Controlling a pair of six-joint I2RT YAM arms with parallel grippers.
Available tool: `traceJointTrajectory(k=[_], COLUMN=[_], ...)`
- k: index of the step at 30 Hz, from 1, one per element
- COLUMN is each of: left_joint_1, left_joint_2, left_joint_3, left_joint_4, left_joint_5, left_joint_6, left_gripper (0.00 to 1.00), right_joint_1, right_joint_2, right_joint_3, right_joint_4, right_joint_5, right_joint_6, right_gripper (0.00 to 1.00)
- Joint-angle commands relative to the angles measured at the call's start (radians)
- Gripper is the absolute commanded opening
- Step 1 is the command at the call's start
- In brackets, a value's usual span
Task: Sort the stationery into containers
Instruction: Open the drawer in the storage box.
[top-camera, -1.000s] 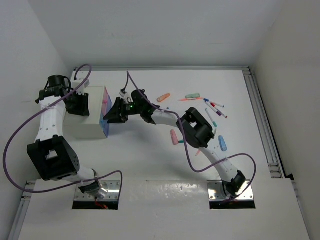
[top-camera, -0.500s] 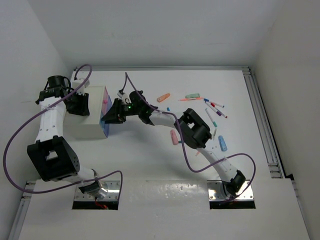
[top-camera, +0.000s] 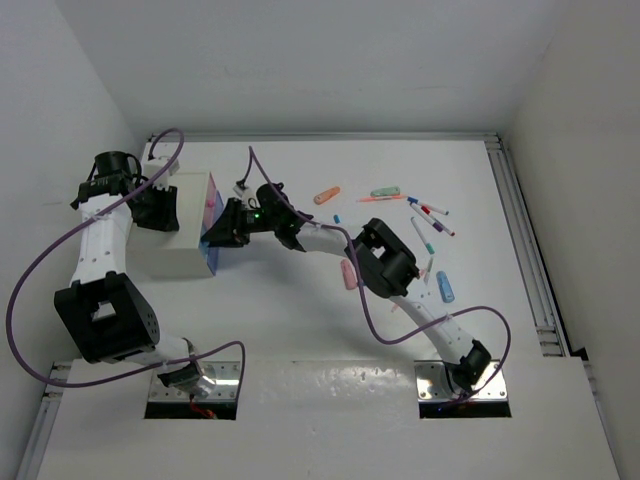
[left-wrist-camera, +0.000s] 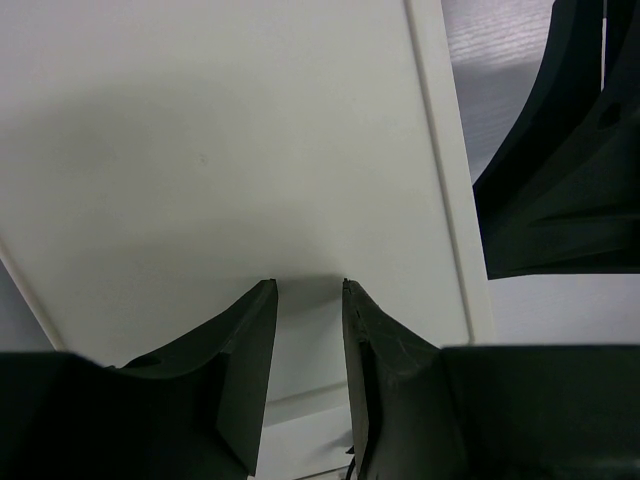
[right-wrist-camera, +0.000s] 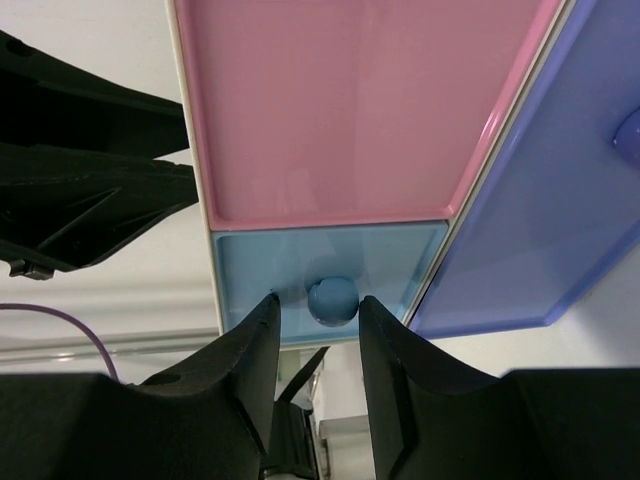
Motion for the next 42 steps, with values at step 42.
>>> traceJointTrajectory(k=[42], left_joint_1=[0.038], left_joint_2=[0.078], left_joint_3=[-0.044], left_joint_4=[0.005], left_joint_5=[0.010], left_joint_6=[0.006], left_gripper=[0.36], right_joint_1=[-0.044], right_joint_2=[-0.108], right_joint_3=[-0.151], right_joint_4=[0.148], right_joint_5=[-0.036], right_joint_6=[0.018], right_gripper=[0.00])
